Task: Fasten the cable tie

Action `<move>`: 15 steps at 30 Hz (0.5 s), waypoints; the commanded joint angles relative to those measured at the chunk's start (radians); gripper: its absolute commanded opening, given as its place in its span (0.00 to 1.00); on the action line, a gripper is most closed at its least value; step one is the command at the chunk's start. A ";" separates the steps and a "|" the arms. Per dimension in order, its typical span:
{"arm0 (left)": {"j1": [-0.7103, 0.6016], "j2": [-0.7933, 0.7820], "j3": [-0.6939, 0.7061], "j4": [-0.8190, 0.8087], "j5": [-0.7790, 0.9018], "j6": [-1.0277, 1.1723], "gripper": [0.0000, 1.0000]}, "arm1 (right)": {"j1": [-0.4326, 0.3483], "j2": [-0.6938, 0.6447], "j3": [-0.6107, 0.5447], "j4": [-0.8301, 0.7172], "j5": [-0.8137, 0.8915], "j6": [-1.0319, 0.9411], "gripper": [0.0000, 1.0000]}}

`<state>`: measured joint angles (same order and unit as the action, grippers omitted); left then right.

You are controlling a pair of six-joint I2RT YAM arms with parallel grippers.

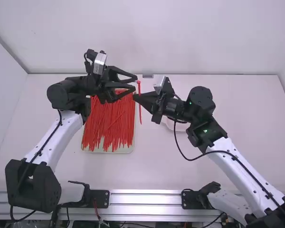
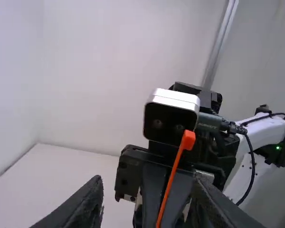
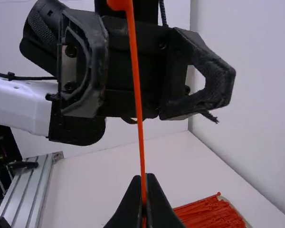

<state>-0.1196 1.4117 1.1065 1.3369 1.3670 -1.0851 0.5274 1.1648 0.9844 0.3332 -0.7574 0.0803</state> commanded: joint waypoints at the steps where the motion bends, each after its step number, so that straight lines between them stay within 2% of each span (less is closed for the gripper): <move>1: -0.024 0.000 0.000 0.011 0.007 -0.006 0.46 | -0.005 0.006 0.035 0.005 -0.001 0.029 0.00; 6: -0.037 0.000 0.002 -0.016 0.013 0.020 0.45 | -0.007 0.006 0.035 0.001 -0.002 0.046 0.00; 15: -0.045 0.000 0.043 -0.035 0.022 0.020 0.34 | -0.006 0.006 0.035 0.000 -0.005 0.055 0.00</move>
<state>-0.1547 1.4117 1.1076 1.2984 1.3739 -1.0771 0.5224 1.1652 0.9844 0.3305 -0.7582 0.1280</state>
